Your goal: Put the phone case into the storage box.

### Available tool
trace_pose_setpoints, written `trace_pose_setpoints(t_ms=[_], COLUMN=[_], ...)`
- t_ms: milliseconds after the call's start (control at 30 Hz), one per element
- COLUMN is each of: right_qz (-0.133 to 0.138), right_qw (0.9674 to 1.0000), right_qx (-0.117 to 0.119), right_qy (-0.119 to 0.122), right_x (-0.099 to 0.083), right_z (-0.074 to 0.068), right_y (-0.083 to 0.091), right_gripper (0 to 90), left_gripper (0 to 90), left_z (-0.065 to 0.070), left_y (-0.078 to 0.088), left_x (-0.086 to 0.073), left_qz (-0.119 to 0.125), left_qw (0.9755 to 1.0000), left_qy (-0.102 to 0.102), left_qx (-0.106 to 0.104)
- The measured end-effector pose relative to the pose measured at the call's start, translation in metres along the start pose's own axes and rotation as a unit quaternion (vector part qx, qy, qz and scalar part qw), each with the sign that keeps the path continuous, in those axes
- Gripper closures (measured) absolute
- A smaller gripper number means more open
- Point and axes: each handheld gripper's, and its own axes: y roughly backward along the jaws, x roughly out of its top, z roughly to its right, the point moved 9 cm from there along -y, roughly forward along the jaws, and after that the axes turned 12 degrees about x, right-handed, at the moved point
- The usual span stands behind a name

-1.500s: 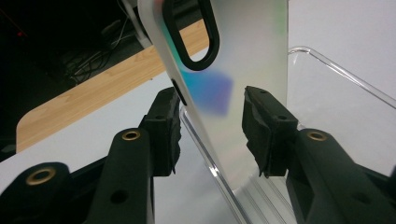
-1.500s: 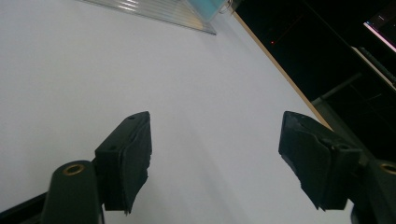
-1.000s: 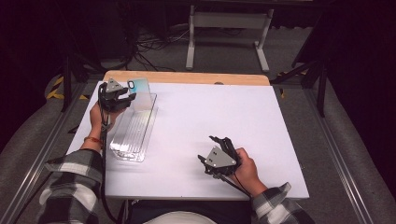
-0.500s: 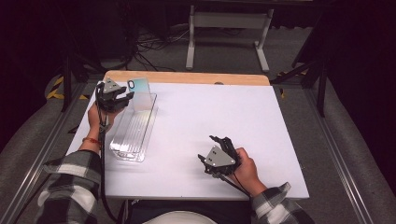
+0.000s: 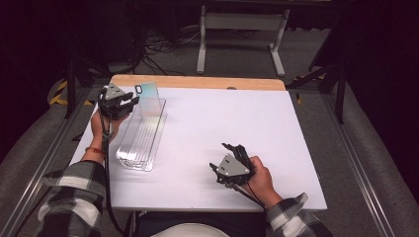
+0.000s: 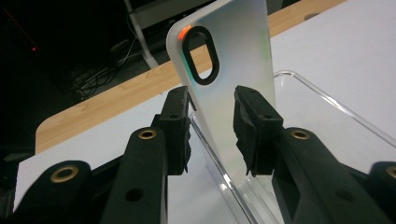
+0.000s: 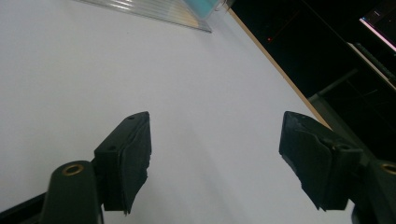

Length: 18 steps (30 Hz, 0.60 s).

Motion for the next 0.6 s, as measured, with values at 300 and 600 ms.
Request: trace_pose_setpoints(t_ms=[300, 600], right_qz=[0.016, 0.021], right_qw=[0.9988, 0.9987], right_qx=[0.013, 0.013], right_qy=[-0.043, -0.044], right_x=[0.002, 0.004], right_z=[0.004, 0.004], right_y=[0.002, 0.004], right_gripper=[26.9, 27.0], left_gripper=[64.2, 61.9], left_z=[-0.001, 0.005], left_y=[0.016, 0.031], left_x=[0.006, 0.007], left_qz=[0.031, 0.056], left_qw=[0.9993, 0.9973], left_qy=[0.019, 0.037], left_qx=[-0.008, -0.03])
